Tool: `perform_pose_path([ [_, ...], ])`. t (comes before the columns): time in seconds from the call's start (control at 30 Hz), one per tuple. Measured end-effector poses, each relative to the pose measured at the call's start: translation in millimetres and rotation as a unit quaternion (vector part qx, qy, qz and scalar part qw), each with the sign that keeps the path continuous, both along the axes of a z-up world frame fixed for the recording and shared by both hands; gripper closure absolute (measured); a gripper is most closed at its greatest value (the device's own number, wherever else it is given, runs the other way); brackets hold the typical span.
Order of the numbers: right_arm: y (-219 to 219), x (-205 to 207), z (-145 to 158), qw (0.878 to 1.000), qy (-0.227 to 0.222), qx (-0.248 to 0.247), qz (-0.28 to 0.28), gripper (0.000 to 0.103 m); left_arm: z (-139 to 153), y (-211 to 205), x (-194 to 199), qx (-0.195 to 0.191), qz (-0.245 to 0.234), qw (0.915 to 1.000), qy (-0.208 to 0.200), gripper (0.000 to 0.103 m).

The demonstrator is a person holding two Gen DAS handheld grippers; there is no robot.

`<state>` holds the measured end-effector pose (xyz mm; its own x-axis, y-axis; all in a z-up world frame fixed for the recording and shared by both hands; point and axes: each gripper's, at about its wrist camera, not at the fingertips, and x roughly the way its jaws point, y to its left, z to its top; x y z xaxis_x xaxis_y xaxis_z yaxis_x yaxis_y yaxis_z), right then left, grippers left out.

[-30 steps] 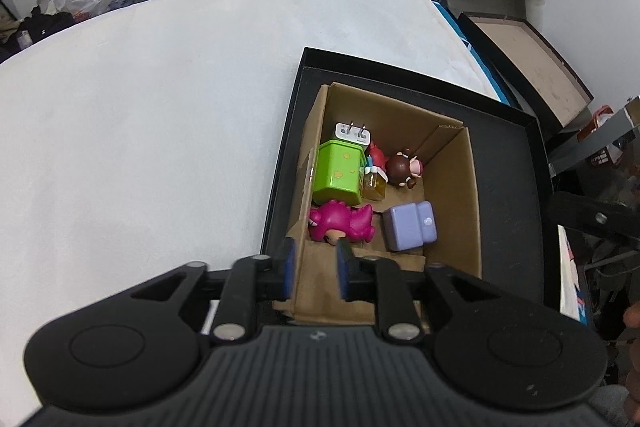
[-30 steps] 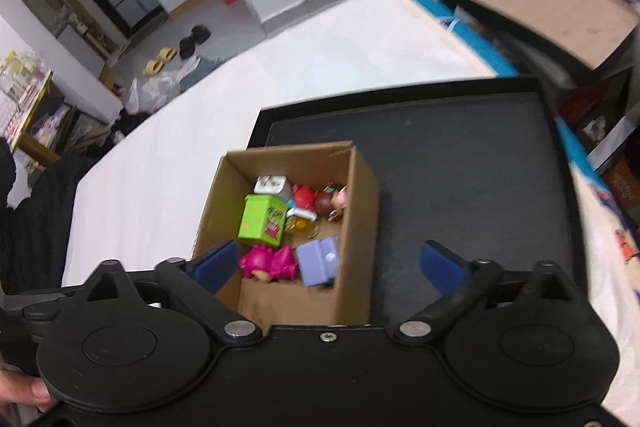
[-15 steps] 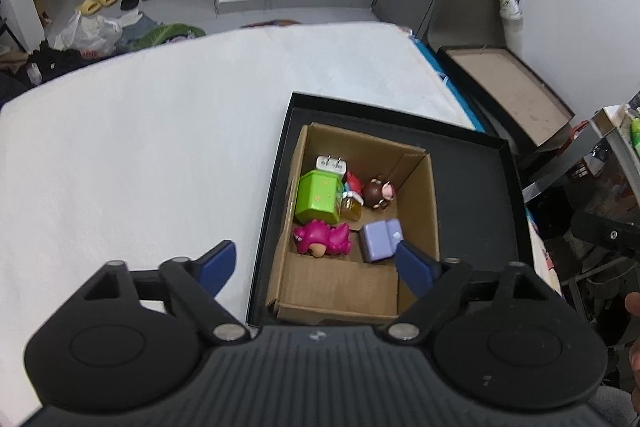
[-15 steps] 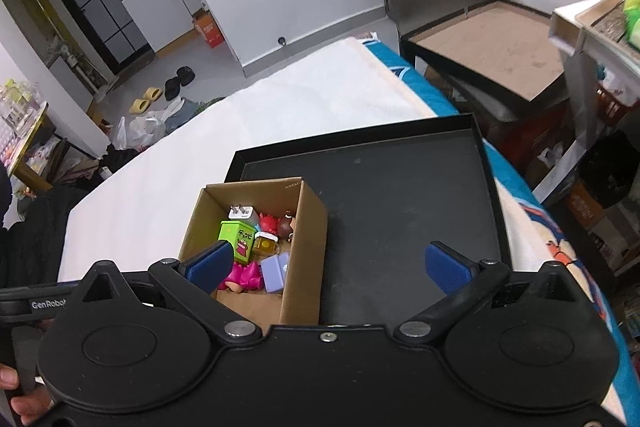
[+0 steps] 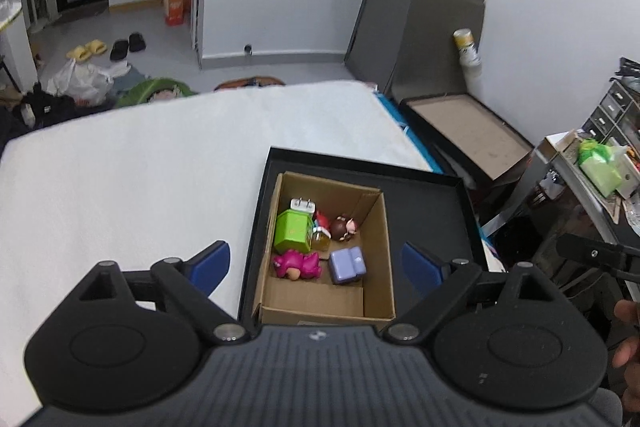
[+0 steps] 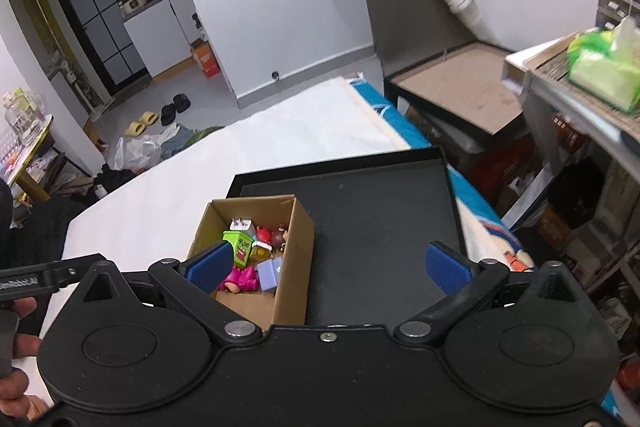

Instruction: Organize rigid objects

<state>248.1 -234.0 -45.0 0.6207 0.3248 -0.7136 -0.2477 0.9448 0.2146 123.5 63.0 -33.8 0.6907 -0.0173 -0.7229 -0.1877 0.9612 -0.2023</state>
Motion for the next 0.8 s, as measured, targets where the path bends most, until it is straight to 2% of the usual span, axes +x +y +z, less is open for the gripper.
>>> perform_pose_path([
  [0.23, -22, -22, 21, 1.000, -0.018, 0.018, -0.012, 0.000, 19, -12, -31, 0.019, -0.018, 0.9993, -0.028, 0.011],
  [0.4, -31, -41, 31, 0.999, -0.039, 0.010, -0.024, 0.000, 27, -19, -50, 0.017, -0.027, 0.9985, -0.043, 0.011],
  [0.5, -33, -55, 38, 0.998, -0.051, 0.009, -0.024, 0.000, 31, -25, -61, 0.028, -0.028, 0.9982, -0.045, 0.011],
  [0.63, -32, -75, 45, 0.998, -0.060, 0.011, -0.022, 0.000, 36, -30, -77, 0.010, -0.035, 0.9980, -0.052, 0.011],
  [0.8, -33, -99, 55, 0.996, -0.080, 0.016, -0.022, 0.000, 44, -35, -99, 0.024, -0.032, 0.9969, -0.068, 0.011],
])
